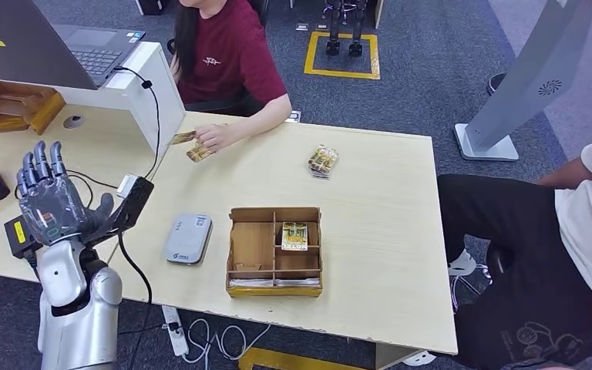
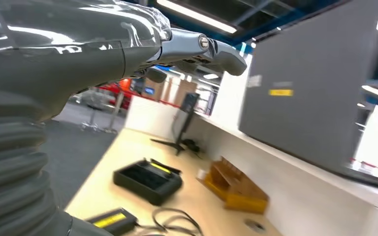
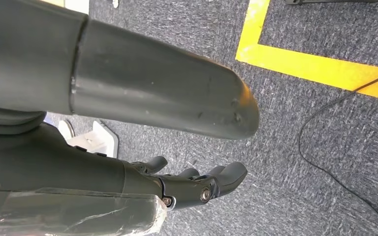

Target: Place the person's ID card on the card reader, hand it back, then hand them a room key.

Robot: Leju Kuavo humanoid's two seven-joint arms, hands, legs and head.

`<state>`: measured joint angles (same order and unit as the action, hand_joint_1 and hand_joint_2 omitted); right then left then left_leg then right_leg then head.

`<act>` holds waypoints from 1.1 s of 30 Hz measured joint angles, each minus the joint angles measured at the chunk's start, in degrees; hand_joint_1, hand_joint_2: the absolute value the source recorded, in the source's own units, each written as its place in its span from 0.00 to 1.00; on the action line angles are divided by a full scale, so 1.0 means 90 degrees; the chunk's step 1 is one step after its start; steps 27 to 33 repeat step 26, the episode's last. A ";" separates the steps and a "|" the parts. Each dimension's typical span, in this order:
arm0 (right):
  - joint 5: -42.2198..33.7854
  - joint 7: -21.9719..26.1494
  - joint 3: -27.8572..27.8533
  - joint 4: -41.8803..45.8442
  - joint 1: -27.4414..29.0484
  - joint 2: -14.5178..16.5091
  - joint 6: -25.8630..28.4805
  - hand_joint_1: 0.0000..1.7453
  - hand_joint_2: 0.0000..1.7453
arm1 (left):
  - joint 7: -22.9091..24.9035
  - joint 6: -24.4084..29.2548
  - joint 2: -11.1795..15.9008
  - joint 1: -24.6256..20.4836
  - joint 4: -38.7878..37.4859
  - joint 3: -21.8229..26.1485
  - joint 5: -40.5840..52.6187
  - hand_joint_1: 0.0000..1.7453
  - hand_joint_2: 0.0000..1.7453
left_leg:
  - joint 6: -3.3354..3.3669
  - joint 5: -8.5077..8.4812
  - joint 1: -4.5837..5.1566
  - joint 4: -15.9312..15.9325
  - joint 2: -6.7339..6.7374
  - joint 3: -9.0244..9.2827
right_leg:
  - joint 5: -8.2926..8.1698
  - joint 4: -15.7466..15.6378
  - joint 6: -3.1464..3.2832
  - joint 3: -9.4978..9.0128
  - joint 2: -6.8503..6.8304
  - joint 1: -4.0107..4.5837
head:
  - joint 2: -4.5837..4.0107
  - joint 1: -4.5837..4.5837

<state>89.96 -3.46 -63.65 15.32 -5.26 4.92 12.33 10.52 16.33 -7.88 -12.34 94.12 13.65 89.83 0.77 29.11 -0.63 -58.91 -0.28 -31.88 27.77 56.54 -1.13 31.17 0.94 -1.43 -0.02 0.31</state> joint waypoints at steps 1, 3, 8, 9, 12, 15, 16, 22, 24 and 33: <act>-0.0001 -0.0001 0.0000 0.0000 0.0000 0.0000 0.0001 0.00 0.00 | -0.0047 0.0037 0.0012 0.0026 0.0000 0.0150 0.0001 0.00 1.00 | 0.0000 0.0000 0.0000 0.0000 -0.0001 0.0000 | 0.0000 0.0000 0.0000 0.0000 -0.0001 0.0000 | 0.0000 -0.0001; -0.0001 -0.0007 0.0000 0.0001 -0.0002 0.0000 0.0002 0.00 0.00 | -0.0091 0.0096 0.0031 0.0068 0.0000 0.0374 0.0001 0.00 1.00 | 0.0000 0.0000 0.0000 0.0000 -0.0004 -0.0002 | 0.0001 -0.0001 0.0000 -0.0002 -0.0003 -0.0001 | 0.0000 -0.0001; -0.0086 -0.0035 -0.0025 0.0001 0.0009 0.0004 0.0018 0.00 0.00 | -0.0599 0.0503 0.0041 0.0209 -0.0012 0.1091 -0.0215 0.00 1.00 | 0.0000 0.0001 0.0001 0.0000 0.0003 -0.0001 | 0.0000 -0.0001 0.0000 -0.0003 0.0004 -0.0002 | 0.0000 -0.0001; -0.0112 -0.0051 -0.0042 0.0001 0.0016 0.0007 0.0028 0.00 0.00 | -0.0828 0.0593 0.0036 0.0265 -0.0023 0.1341 -0.0354 0.00 1.00 | 0.0000 0.0001 0.0001 0.0000 0.0005 0.0000 | 0.0000 -0.0001 0.0000 -0.0002 0.0007 -0.0002 | 0.0000 0.0000; -0.0159 -0.0125 -0.0121 0.0001 0.0040 0.0027 0.0059 0.00 0.00 | -0.1494 0.0805 -0.0025 0.0479 -0.0043 0.2102 -0.0912 0.00 1.00 | -0.0001 0.0002 0.0001 0.0000 0.0008 -0.0001 | 0.0001 -0.0001 0.0000 0.0000 0.0010 -0.0002 | 0.0000 0.0000; -0.0218 -0.0149 -0.0203 0.0001 0.0049 0.0056 0.0082 0.00 0.00 | -0.1946 0.0855 -0.0161 0.0670 -0.0063 0.2890 -0.1352 0.00 1.00 | -0.0002 0.0003 0.0000 0.0002 0.0007 -0.0003 | 0.0003 -0.0001 -0.0001 0.0004 0.0008 -0.0001 | 0.0000 -0.0001; -0.0243 -0.0148 -0.0231 0.0001 0.0049 0.0066 0.0089 0.00 0.00 | -0.2010 0.0856 -0.0197 0.0723 -0.0087 0.3121 -0.1408 0.00 1.00 | -0.0002 0.0003 0.0000 0.0002 0.0006 -0.0004 | 0.0004 -0.0002 -0.0001 0.0004 0.0007 -0.0001 | 0.0000 -0.0001; -0.0298 -0.0147 -0.0378 0.0002 0.0050 0.0117 0.0109 0.00 0.00 | -0.2059 0.0927 -0.0264 0.0867 -0.0621 0.4395 -0.1613 0.00 1.00 | -0.0002 0.0003 0.0000 0.0004 0.0005 -0.0003 | 0.0004 -0.0002 -0.0001 0.0001 0.0003 -0.0001 | 0.0000 -0.0002; -0.0315 -0.0152 -0.0428 0.0003 0.0045 0.0131 0.0109 0.00 0.00 | -0.1890 0.0892 -0.0249 0.0875 -0.0963 0.4820 -0.1718 0.00 1.00 | -0.0002 0.0003 0.0001 0.0004 0.0003 -0.0002 | 0.0004 -0.0002 -0.0001 -0.0002 0.0000 -0.0002 | 0.0000 -0.0002; -0.0342 -0.0161 -0.0466 0.0005 0.0041 0.0142 0.0105 0.00 0.00 | -0.1690 0.0868 -0.0219 0.0872 -0.1315 0.5157 -0.1744 0.00 1.00 | -0.0002 0.0003 0.0001 0.0004 0.0004 0.0000 | 0.0004 -0.0002 -0.0001 -0.0003 0.0001 -0.0003 | 0.0000 -0.0001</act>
